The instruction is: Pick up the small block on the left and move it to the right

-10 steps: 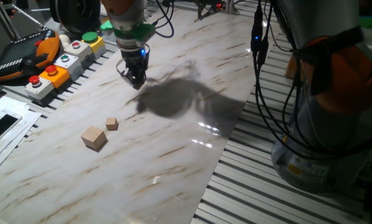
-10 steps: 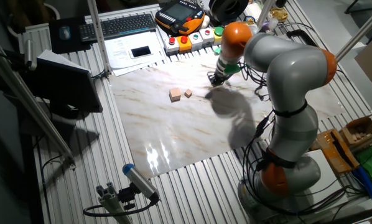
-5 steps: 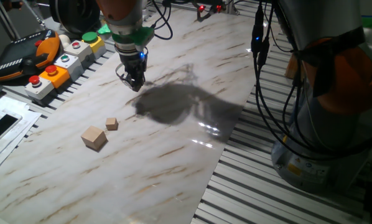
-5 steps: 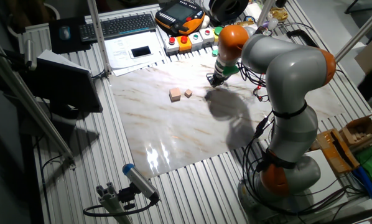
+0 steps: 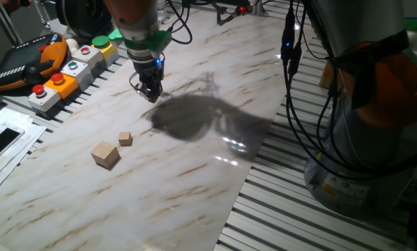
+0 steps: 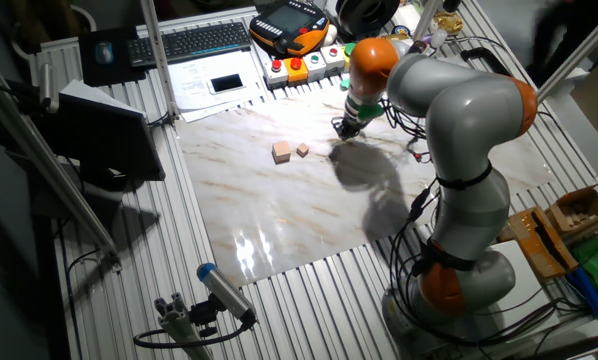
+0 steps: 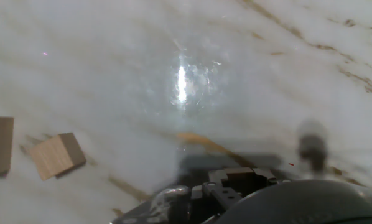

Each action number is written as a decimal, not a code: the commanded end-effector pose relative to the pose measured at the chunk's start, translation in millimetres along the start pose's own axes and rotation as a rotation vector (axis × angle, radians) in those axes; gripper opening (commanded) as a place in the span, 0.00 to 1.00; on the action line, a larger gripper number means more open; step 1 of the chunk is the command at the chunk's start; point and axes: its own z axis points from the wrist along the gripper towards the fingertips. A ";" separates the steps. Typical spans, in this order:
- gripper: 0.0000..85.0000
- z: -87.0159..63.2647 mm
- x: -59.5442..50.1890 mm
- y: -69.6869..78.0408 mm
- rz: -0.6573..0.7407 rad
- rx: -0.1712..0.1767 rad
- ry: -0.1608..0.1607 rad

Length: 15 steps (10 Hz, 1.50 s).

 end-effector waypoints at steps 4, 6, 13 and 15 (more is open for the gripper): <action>0.01 -7.9 1.4 27.9 0.021 -0.009 -0.009; 0.01 -12.6 5.2 47.9 0.022 -0.017 -0.006; 0.01 -5.3 31.7 104.8 0.071 -0.032 -0.018; 0.01 2.2 35.5 110.5 0.083 -0.042 -0.027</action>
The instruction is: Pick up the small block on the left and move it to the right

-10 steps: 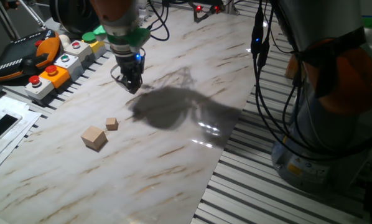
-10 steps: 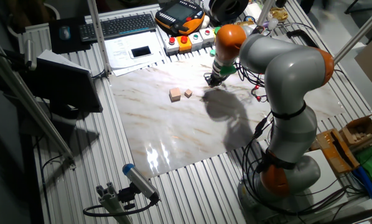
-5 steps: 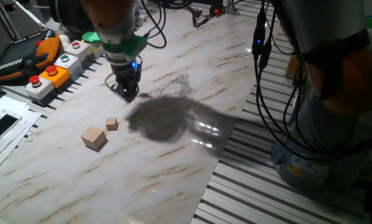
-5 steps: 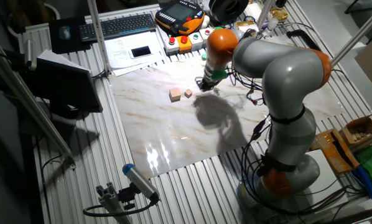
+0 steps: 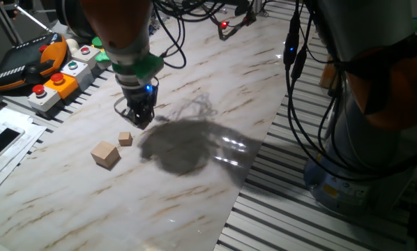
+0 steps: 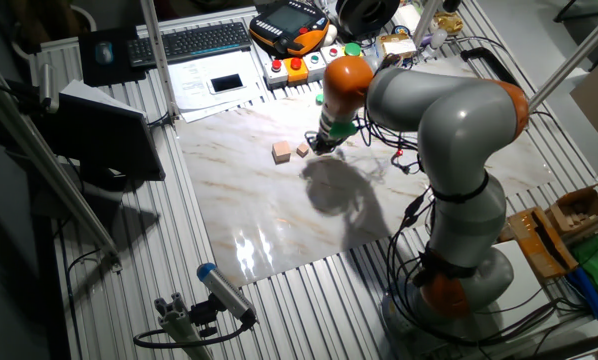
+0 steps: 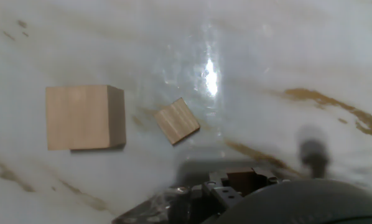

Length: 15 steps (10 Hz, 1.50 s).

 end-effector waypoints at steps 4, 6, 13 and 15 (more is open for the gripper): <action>0.01 18.2 11.6 11.0 0.021 -0.018 -0.021; 0.01 27.4 15.1 14.1 0.026 -0.021 -0.032; 0.79 30.6 12.9 14.8 0.071 -0.004 -0.059; 0.83 25.2 10.2 12.6 0.080 0.008 -0.063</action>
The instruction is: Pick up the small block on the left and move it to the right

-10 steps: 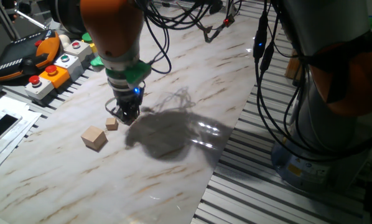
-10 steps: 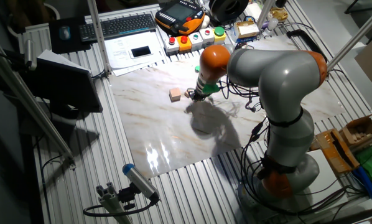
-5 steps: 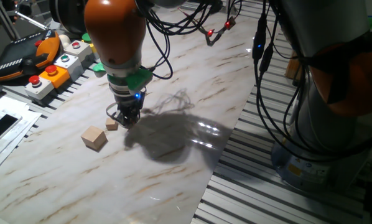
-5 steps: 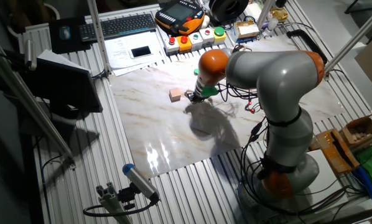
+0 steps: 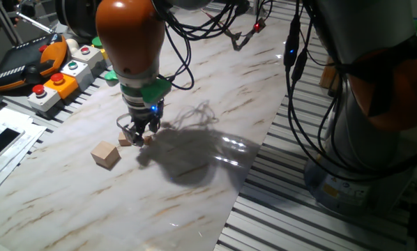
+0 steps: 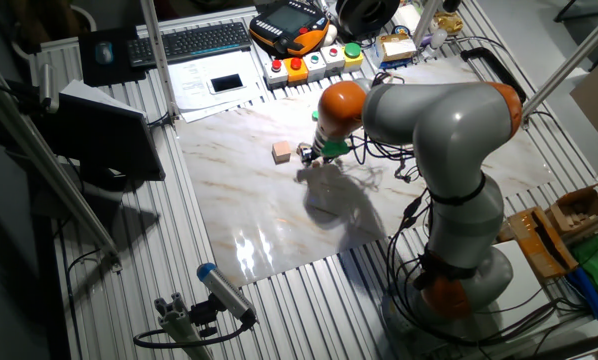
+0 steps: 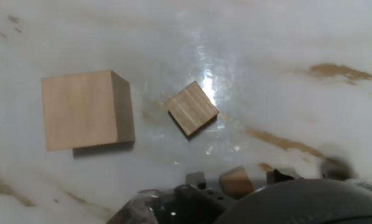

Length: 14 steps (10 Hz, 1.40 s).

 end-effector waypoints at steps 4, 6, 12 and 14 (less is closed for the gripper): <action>0.76 -42.5 -21.6 -21.4 0.009 0.018 0.028; 0.65 -60.6 -33.1 -39.2 -0.012 0.027 0.032; 0.01 -101.4 -43.4 -84.9 -0.006 0.017 0.032; 0.01 -108.6 -41.3 -92.6 -0.008 0.021 0.040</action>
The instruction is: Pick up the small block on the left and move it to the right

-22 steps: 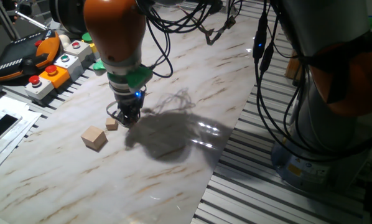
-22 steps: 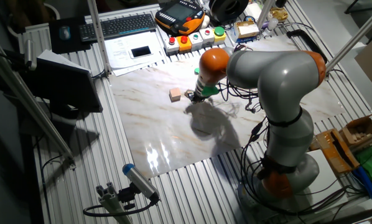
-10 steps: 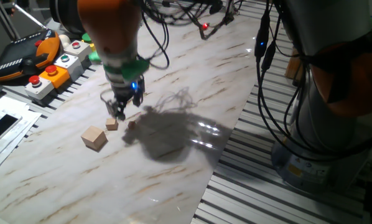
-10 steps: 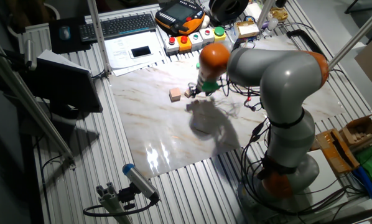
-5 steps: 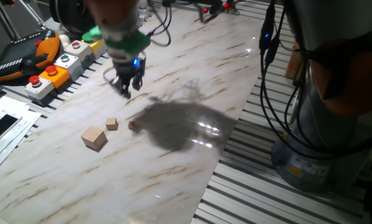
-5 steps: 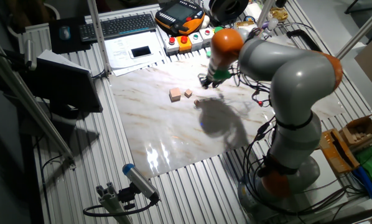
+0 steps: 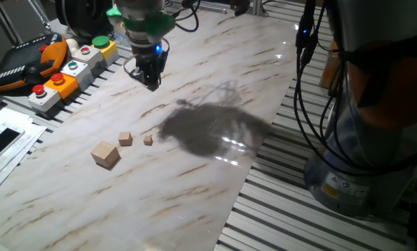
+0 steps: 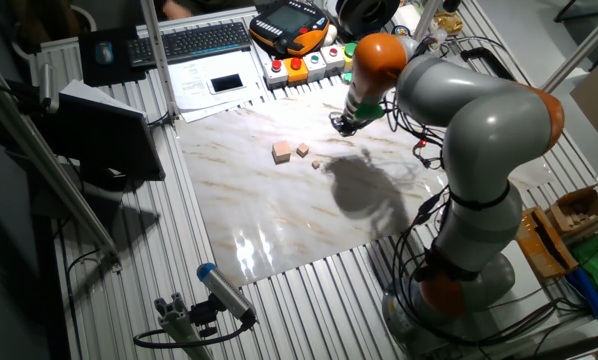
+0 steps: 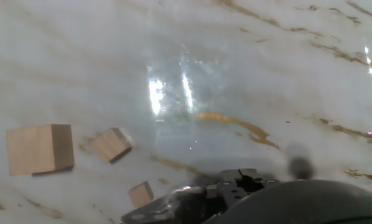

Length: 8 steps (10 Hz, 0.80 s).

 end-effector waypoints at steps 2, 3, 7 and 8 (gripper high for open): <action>0.01 -4.4 2.1 -3.4 -0.020 0.004 0.024; 0.01 -7.2 2.7 -6.5 -0.052 0.009 0.040; 0.01 -16.1 -0.4 -23.8 -0.190 0.054 0.070; 0.01 -16.7 -0.2 -25.0 -0.210 0.058 0.076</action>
